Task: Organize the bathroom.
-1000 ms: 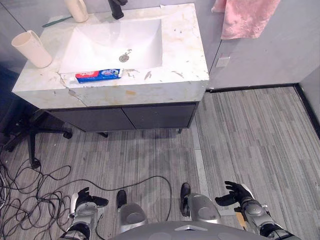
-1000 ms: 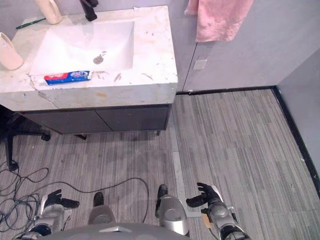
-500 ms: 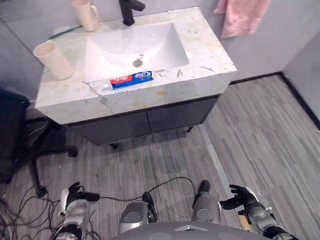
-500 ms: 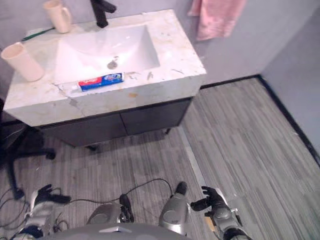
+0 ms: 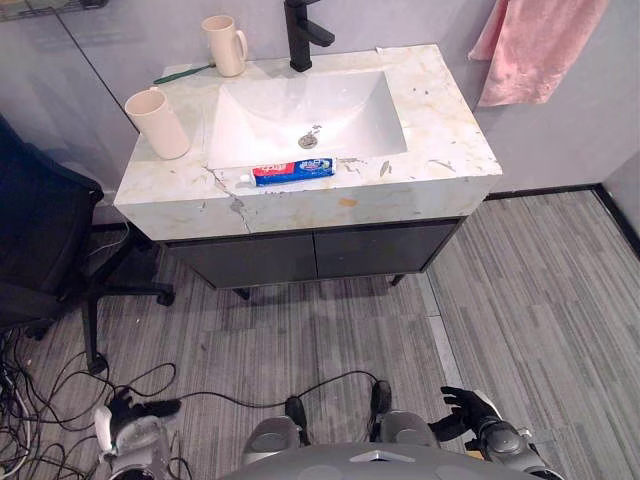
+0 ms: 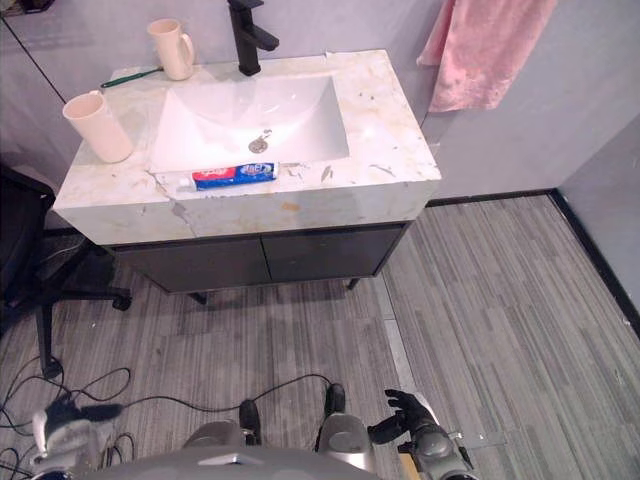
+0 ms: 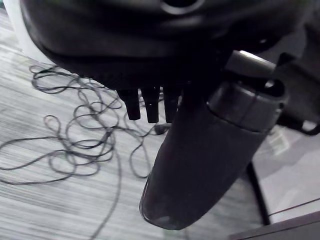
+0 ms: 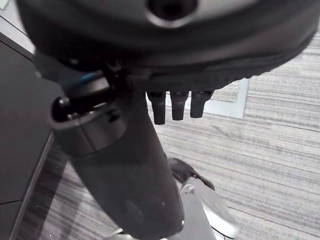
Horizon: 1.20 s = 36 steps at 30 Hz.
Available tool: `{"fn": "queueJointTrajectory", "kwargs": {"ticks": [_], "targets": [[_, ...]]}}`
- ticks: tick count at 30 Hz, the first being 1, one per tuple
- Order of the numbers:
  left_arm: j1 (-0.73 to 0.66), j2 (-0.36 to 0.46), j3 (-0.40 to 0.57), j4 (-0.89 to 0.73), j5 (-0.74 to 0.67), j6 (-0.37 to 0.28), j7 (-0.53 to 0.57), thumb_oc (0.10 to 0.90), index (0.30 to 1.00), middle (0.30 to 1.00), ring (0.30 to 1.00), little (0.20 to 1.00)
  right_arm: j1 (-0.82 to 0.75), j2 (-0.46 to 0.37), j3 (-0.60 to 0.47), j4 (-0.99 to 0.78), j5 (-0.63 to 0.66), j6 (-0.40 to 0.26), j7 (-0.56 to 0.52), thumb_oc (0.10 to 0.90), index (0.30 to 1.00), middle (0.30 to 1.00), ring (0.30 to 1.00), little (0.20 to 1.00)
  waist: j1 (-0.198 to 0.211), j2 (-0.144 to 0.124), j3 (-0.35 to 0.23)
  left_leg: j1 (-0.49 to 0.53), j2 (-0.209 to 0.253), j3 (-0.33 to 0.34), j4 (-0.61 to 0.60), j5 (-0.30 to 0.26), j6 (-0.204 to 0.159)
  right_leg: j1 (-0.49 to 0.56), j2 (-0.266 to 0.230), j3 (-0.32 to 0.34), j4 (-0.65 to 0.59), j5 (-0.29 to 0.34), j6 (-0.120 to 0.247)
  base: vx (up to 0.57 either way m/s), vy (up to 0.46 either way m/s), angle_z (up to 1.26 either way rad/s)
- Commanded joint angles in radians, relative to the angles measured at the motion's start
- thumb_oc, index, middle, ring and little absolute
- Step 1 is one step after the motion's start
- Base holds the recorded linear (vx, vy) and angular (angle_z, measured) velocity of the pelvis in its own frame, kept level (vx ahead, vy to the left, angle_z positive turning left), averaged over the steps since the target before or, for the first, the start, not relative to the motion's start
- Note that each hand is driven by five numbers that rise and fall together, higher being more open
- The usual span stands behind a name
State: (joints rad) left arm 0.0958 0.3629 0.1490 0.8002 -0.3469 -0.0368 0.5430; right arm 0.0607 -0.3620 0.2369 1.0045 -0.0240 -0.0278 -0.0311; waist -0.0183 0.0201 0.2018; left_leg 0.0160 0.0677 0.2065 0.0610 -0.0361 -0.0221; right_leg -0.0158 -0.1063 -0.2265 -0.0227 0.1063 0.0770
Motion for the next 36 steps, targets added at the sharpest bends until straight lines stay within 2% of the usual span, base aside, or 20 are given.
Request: {"fn": "queueJointTrajectory", "kwargs": {"ticks": [1, 2, 4, 5, 6, 9, 12, 14, 17, 18, 22, 23, 26, 28, 29, 32, 35, 36], "targets": [[-0.052, 0.197, 0.112, -0.179, 0.067, -0.147, 0.274, 0.800, 0.900, 0.900, 0.900, 0.900, -0.032, -0.013, 0.015, -0.006, 0.027, -0.027, -0.013, 0.800, 0.900, 0.900, 0.900, 0.900, 0.010, -0.029, -0.003, -0.031, 0.032, -0.041, 0.102, -0.057, -0.002, -0.019, -0.061, -0.008, 0.046, -0.099, 0.053, -0.02, -0.135, 0.06], [-0.055, 0.232, 0.176, -0.280, 0.102, -0.150, 0.376, 0.800, 0.900, 0.900, 0.900, 0.900, -0.036, 0.004, 0.025, 0.012, 0.028, -0.036, -0.016, 0.800, 0.900, 0.900, 0.900, 0.900, 0.022, -0.036, -0.007, -0.030, 0.037, -0.040, 0.102, -0.058, -0.005, -0.013, -0.063, -0.021, 0.030, -0.089, 0.056, -0.02, -0.133, 0.08], [-0.062, 0.266, 0.224, -0.370, 0.150, -0.163, 0.467, 0.800, 0.900, 0.900, 0.900, 0.900, -0.041, 0.019, 0.038, 0.028, 0.034, -0.040, -0.018, 0.800, 0.900, 0.900, 0.900, 0.900, 0.033, -0.042, -0.015, -0.026, 0.045, -0.037, 0.097, -0.056, -0.008, -0.010, -0.061, -0.032, 0.026, -0.088, 0.057, 0.00, -0.111, 0.13], [-0.071, 0.289, 0.249, -0.433, 0.176, -0.139, 0.503, 0.800, 0.900, 0.900, 0.900, 0.900, -0.042, 0.026, 0.046, 0.033, 0.043, -0.041, -0.023, 0.800, 0.900, 0.900, 0.900, 0.900, 0.037, -0.045, -0.020, -0.025, 0.049, -0.036, 0.096, -0.056, -0.010, -0.007, -0.059, -0.037, 0.026, -0.090, 0.056, 0.02, -0.104, 0.07], [-0.073, 0.310, 0.272, -0.480, 0.197, -0.152, 0.531, 0.800, 0.900, 0.900, 0.900, 0.900, -0.042, 0.032, 0.051, 0.037, 0.049, -0.041, -0.025, 0.800, 0.900, 0.900, 0.900, 0.900, 0.041, -0.047, -0.025, -0.023, 0.052, -0.038, 0.097, -0.055, -0.011, -0.002, -0.056, -0.040, 0.026, -0.093, 0.055, 0.03, -0.089, 0.06], [-0.091, 0.366, 0.321, -0.617, 0.254, -0.151, 0.520, 0.800, 0.900, 0.900, 0.900, 0.900, -0.038, 0.042, 0.058, 0.049, 0.063, -0.043, -0.033, 0.800, 0.900, 0.900, 0.900, 0.900, 0.047, -0.050, -0.040, -0.012, 0.061, -0.033, 0.088, -0.054, -0.015, 0.010, -0.049, -0.052, 0.021, -0.099, 0.053, 0.05, -0.072, 0.09], [-0.098, 0.422, 0.361, -0.776, 0.306, -0.148, 0.407, 0.800, 0.900, 0.900, 0.900, 0.900, -0.026, 0.044, 0.056, 0.041, 0.052, -0.026, -0.029, 0.800, 0.900, 0.900, 0.900, 0.900, 0.046, -0.051, -0.053, 0.003, 0.066, -0.027, 0.075, -0.054, -0.018, 0.016, -0.044, -0.055, 0.018, -0.102, 0.056, 0.05, -0.058, 0.05], [-0.108, 0.483, 0.367, -0.879, 0.316, -0.171, 0.259, 0.800, 0.900, 0.900, 0.900, 0.900, -0.019, 0.045, 0.052, 0.043, 0.047, -0.019, -0.025, 0.800, 0.900, 0.900, 0.900, 0.900, 0.044, -0.047, -0.057, 0.009, 0.070, -0.018, 0.072, -0.056, -0.018, 0.014, -0.041, -0.051, 0.023, -0.104, 0.058, 0.01, -0.051, 0.04], [-0.135, 0.560, 0.351, -0.960, 0.268, -0.200, 0.100, 0.800, 0.900, 0.900, 0.900, 0.900, -0.021, 0.045, 0.049, 0.060, 0.041, -0.026, -0.017, 0.800, 0.900, 0.900, 0.900, 0.900, 0.040, -0.038, -0.054, 0.018, 0.077, -0.005, 0.070, -0.059, -0.020, 0.015, -0.037, -0.045, 0.027, -0.107, 0.062, -0.01, -0.038, 0.01], [-0.157, 0.603, 0.330, -0.987, 0.195, -0.234, -0.008, 0.800, 0.900, 0.900, 0.900, 0.900, -0.026, 0.044, 0.053, 0.072, 0.038, -0.032, -0.014, 0.800, 0.900, 0.900, 0.900, 0.900, 0.035, -0.032, -0.054, 0.023, 0.079, 0.000, 0.067, -0.058, -0.019, 0.014, -0.034, -0.041, 0.029, -0.106, 0.065, 0.00, 0.000, 0.00], [-0.218, 0.687, 0.289, -1.032, 0.123, -0.207, -0.178, 0.800, 0.900, 0.900, 0.900, 0.900, -0.038, 0.037, 0.068, 0.092, 0.035, -0.034, -0.002, 0.800, 0.900, 0.900, 0.900, 0.900, 0.023, -0.018, -0.055, 0.032, 0.081, 0.016, 0.063, -0.056, -0.021, 0.013, -0.029, -0.025, 0.028, -0.107, 0.068, 0.00, -0.003, -0.02], [-0.248, 0.724, 0.276, -1.035, 0.092, -0.178, -0.235, 0.800, 0.900, 0.900, 0.900, 0.900, -0.044, 0.035, 0.070, 0.092, 0.031, -0.026, 0.001, 0.800, 0.900, 0.900, 0.900, 0.900, 0.019, -0.012, -0.054, 0.035, 0.082, 0.020, 0.063, -0.056, -0.022, 0.014, -0.027, -0.017, 0.026, -0.106, 0.069, 0.01, 0.010, -0.10], [-0.314, 0.786, 0.245, -1.026, 0.014, -0.147, -0.323, 0.800, 0.900, 0.900, 0.900, 0.900, -0.048, 0.025, 0.079, 0.105, 0.025, -0.028, 0.009, 0.800, 0.900, 0.900, 0.900, 0.900, 0.004, 0.002, -0.055, 0.036, 0.084, 0.030, 0.063, -0.052, -0.022, 0.011, -0.025, -0.003, 0.023, -0.104, 0.072, -0.01, 0.017, -0.17], [-0.382, 0.834, 0.203, -1.002, -0.084, -0.103, -0.398, 0.800, 0.900, 0.900, 0.900, 0.900, -0.051, 0.016, 0.088, 0.113, 0.024, -0.027, 0.019, 0.800, 0.900, 0.900, 0.900, 0.900, -0.006, 0.013, -0.055, 0.037, 0.084, 0.040, 0.064, -0.047, -0.024, 0.010, -0.023, 0.007, 0.022, -0.104, 0.074, -0.02, 0.018, -0.13], [-0.391, 0.837, 0.197, -0.998, -0.092, -0.096, -0.405, 0.800, 0.900, 0.900, 0.900, 0.900, -0.051, 0.016, 0.087, 0.113, 0.024, -0.026, 0.020, 0.800, 0.900, 0.900, 0.900, 0.900, -0.006, 0.013, -0.054, 0.038, 0.085, 0.040, 0.064, -0.047, -0.024, 0.010, -0.022, 0.008, 0.022, -0.104, 0.074, -0.01, 0.018, -0.06], [-0.484, 0.881, 0.119, -0.947, -0.167, 0.028, -0.529, 0.800, 0.900, 0.900, 0.900, 0.900, -0.057, 0.003, 0.100, 0.119, 0.021, -0.012, 0.034, 0.800, 0.900, 0.900, 0.900, 0.900, -0.024, 0.029, -0.053, 0.040, 0.086, 0.050, 0.072, -0.033, -0.027, 0.008, -0.017, 0.022, 0.023, -0.105, 0.073, -0.01, 0.027, -0.09], [-0.561, 0.909, 0.038, -0.890, -0.193, 0.098, -0.586, 0.800, 0.900, 0.900, 0.900, 0.900, -0.063, -0.007, 0.105, 0.120, 0.021, 0.003, 0.046, 0.800, 0.900, 0.900, 0.900, 0.900, -0.033, 0.036, -0.052, 0.041, 0.086, 0.057, 0.073, -0.027, -0.028, 0.005, -0.017, 0.028, 0.025, -0.104, 0.073, -0.03, 0.021, -0.09], [-0.607, 0.926, -0.011, -0.843, -0.202, 0.142, -0.627, 0.800, 0.900, 0.900, 0.900, 0.900, -0.067, -0.015, 0.109, 0.117, 0.021, 0.014, 0.054, 0.800, 0.900, 0.900, 0.900, 0.900, -0.040, 0.044, -0.049, 0.039, 0.086, 0.061, 0.076, -0.022, -0.028, 0.000, -0.017, 0.032, 0.028, -0.104, 0.073, -0.03, 0.017, -0.07]]}}
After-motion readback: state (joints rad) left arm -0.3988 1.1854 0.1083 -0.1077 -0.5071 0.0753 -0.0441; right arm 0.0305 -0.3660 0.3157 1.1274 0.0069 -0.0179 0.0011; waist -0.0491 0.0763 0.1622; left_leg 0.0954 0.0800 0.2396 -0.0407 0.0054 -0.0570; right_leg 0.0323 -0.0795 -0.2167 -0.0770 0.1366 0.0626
